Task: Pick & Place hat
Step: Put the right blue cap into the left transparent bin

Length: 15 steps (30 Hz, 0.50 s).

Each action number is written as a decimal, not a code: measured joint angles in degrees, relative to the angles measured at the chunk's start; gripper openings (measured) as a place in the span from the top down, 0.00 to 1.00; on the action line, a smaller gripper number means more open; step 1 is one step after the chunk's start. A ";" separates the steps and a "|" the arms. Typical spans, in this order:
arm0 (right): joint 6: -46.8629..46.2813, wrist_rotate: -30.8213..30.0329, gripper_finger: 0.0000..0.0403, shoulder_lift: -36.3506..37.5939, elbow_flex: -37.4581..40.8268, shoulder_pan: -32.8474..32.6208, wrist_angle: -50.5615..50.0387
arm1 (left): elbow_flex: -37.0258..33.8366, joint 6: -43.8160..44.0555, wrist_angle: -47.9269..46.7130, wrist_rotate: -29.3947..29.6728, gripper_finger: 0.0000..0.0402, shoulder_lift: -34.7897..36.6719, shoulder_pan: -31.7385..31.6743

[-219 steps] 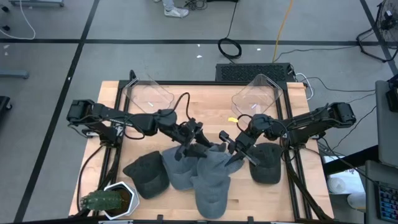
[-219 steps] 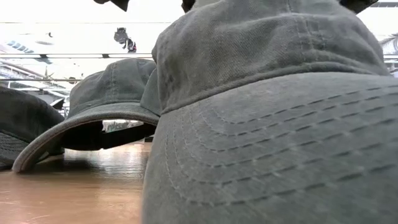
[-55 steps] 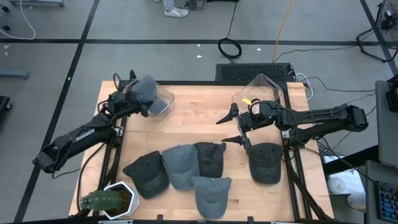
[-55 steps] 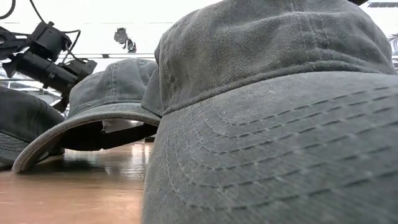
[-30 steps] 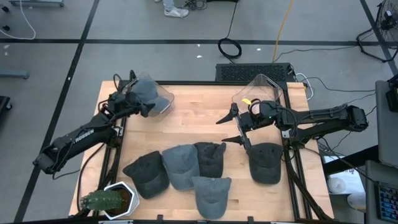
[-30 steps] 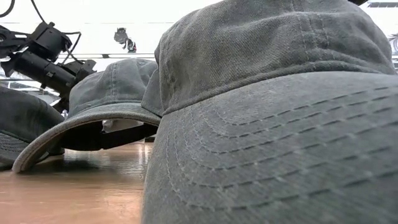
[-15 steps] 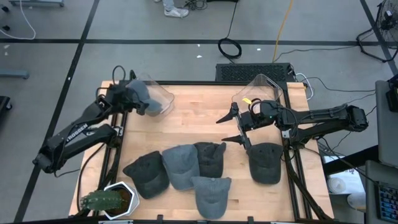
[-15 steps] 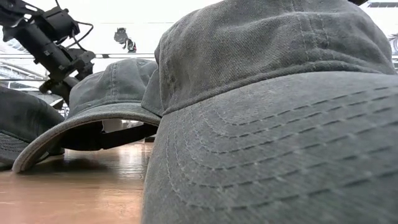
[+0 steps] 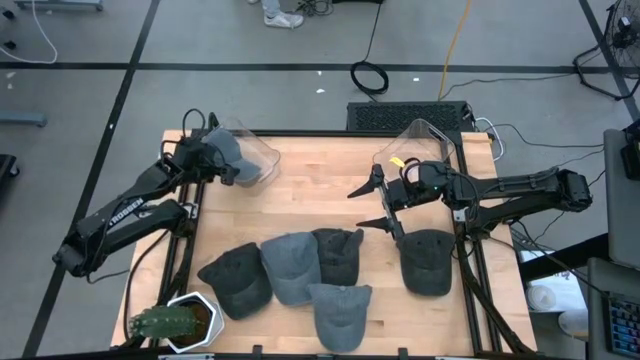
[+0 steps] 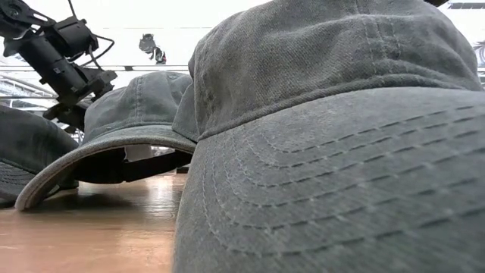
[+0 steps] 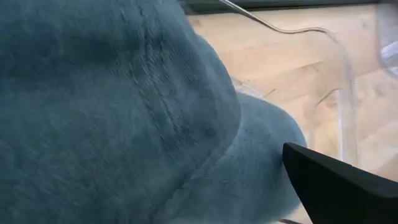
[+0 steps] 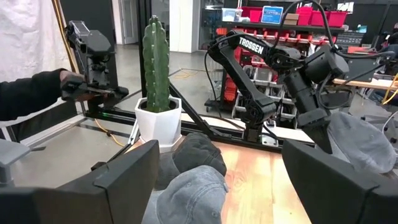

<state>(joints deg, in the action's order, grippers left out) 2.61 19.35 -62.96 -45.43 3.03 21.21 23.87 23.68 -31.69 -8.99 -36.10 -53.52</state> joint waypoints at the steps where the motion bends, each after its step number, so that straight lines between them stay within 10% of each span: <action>1: 0.00 -0.02 0.18 0.00 0.00 0.00 0.00 | -0.01 0.85 -0.01 -1.40 0.13 -0.25 0.00; 15: 0.00 0.00 0.18 0.02 0.00 0.00 0.35 | -0.10 9.31 -2.41 -9.58 0.13 -0.59 0.04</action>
<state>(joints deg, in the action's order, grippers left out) 2.61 19.35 -62.94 -45.43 3.03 21.56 23.77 33.00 -34.10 -18.57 -36.69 -53.47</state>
